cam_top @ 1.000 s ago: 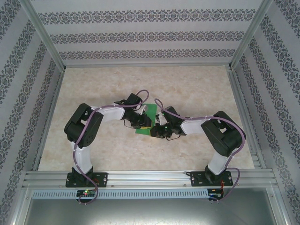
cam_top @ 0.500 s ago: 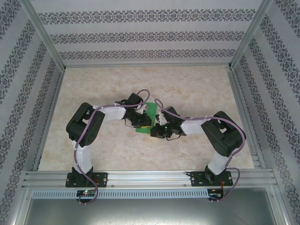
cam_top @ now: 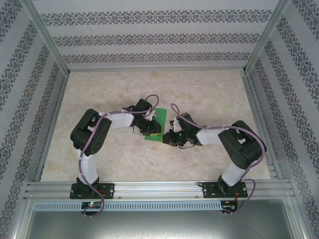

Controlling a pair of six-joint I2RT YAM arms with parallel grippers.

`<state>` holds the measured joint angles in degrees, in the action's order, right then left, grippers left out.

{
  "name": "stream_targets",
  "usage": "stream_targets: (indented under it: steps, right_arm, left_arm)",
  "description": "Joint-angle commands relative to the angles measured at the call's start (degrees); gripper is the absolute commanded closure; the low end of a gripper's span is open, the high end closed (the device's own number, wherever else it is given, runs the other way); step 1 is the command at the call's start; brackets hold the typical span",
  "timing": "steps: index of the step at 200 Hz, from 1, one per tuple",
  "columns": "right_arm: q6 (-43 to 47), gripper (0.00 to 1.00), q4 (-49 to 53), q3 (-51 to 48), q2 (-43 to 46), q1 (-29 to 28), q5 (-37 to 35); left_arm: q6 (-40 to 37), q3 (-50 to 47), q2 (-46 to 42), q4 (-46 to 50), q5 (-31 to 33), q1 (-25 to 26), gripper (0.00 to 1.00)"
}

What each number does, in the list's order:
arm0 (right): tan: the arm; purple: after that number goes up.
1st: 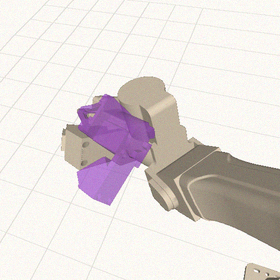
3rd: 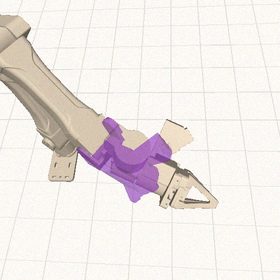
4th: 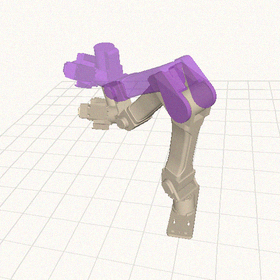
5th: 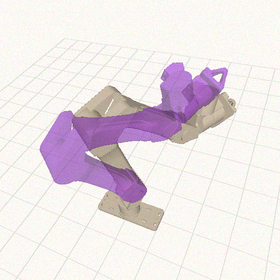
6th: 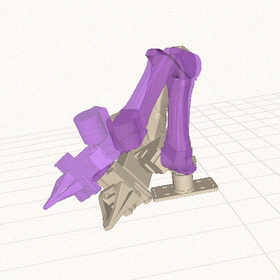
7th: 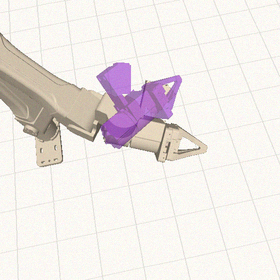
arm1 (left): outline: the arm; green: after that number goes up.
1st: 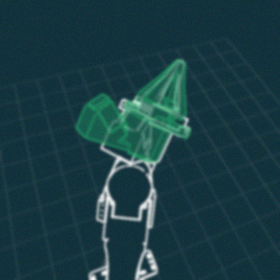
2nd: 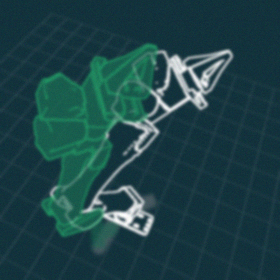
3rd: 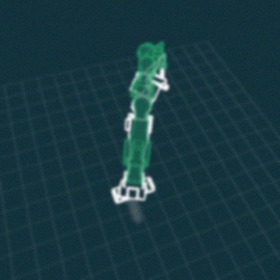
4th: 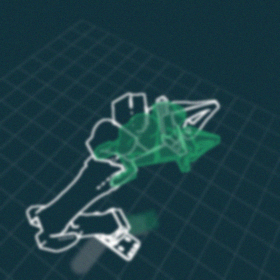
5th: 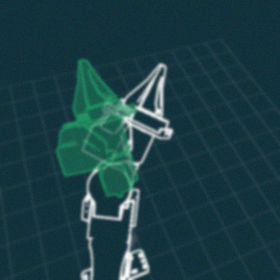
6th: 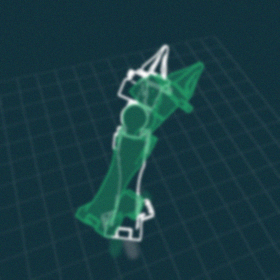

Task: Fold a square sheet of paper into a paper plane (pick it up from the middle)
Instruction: Fold the triangle a second time at the center of the table.

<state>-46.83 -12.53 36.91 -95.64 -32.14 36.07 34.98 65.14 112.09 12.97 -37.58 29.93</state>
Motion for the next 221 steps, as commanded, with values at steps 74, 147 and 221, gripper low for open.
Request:
stream_targets:
  steps: [74,147,221]
  right_arm:
    - [-3.3,0.89,-4.3,0.9,-0.2,2.0,3.0]
    - [-2.9,0.89,-4.5,1.7,-3.2,1.0,3.2]
    - [-1.8,0.89,-3.4,3.7,-6.5,0.6,2.3]
  left_arm:
    - [2.8,-3.1,-1.8,-4.6,-4.6,-0.9,0.75]
    - [3.7,-3.9,-2.1,-5.6,-5.2,-2.0,0.75]
    - [3.9,-3.5,-2.7,-5.6,-5.7,-2.3,0.75]
